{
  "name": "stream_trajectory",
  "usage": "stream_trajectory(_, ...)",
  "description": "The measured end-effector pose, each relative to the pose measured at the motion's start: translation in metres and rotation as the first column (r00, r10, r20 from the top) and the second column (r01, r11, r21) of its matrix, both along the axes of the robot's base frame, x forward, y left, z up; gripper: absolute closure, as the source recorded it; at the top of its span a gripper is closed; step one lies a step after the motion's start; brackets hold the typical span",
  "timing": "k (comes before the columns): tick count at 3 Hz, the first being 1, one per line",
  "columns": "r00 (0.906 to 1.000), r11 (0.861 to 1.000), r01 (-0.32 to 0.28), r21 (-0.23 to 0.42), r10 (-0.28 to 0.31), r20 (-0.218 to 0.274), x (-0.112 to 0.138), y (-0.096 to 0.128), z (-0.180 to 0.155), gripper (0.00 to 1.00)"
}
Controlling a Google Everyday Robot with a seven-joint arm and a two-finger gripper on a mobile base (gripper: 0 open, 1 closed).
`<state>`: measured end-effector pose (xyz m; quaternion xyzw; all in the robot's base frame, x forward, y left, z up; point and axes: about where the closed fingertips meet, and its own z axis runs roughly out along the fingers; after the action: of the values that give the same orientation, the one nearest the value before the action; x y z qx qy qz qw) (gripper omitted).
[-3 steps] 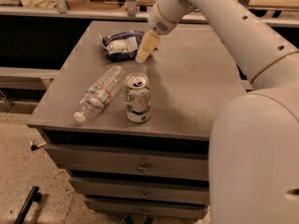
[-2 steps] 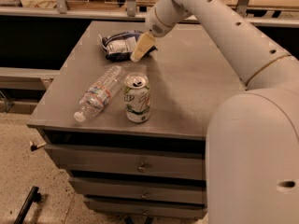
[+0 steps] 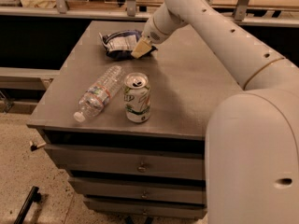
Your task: Pick blue chip bag
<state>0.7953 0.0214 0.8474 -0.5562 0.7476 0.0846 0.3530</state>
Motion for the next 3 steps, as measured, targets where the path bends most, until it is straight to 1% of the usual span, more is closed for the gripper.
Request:
stream_trajectory(1,0.9995,0.999,-0.03,0.029,0.03,-0.008,-0.007,0.005,-0.002,0.72)
stream_trajectory(2,0.9963,0.988,-0.085,0.127,0.083,0.023,-0.025,0.002,0.016,0.95)
stream_trajectory(3,0.982,0.948,-0.168,0.271,0.136,0.131,-0.079,-0.047,0.089,1.0)
